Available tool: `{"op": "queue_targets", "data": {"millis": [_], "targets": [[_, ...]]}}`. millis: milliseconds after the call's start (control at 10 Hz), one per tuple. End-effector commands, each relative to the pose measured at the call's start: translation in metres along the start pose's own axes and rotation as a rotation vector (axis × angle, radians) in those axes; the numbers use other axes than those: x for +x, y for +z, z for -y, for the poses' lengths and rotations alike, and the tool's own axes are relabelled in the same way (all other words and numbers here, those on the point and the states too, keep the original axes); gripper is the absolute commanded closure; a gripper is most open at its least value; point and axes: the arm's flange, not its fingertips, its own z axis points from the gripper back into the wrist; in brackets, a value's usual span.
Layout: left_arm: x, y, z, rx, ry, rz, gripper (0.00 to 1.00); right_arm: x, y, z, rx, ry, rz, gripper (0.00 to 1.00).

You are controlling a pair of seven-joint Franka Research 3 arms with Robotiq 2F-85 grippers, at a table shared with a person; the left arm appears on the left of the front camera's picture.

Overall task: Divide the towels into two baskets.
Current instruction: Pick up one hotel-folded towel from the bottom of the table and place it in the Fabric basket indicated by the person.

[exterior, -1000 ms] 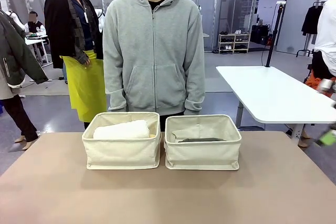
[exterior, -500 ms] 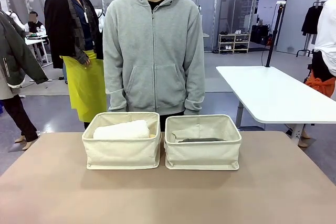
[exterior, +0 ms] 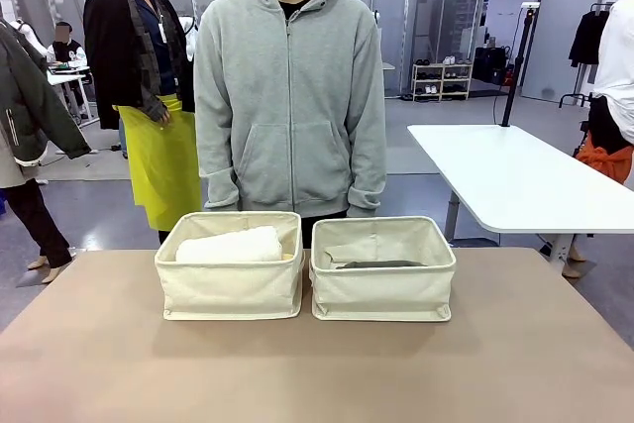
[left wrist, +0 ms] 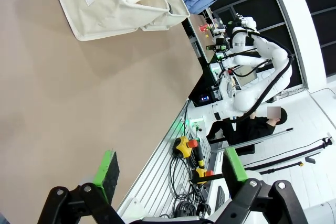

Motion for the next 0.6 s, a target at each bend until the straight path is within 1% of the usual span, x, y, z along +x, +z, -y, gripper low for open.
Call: {"op": "queue_targets", "data": {"millis": [0,500], "targets": [[-0.0019,0.0028,0.0041,0.004,-0.006,-0.002,0.0,-0.0034,0.0022,-0.0115,-0.016,0.008,-0.019,0.0],[-0.0019,0.0028,0.0041,0.004,-0.006,-0.002,0.0,-0.0034,0.0022,-0.0115,-0.016,0.008,-0.019,0.0]]}}
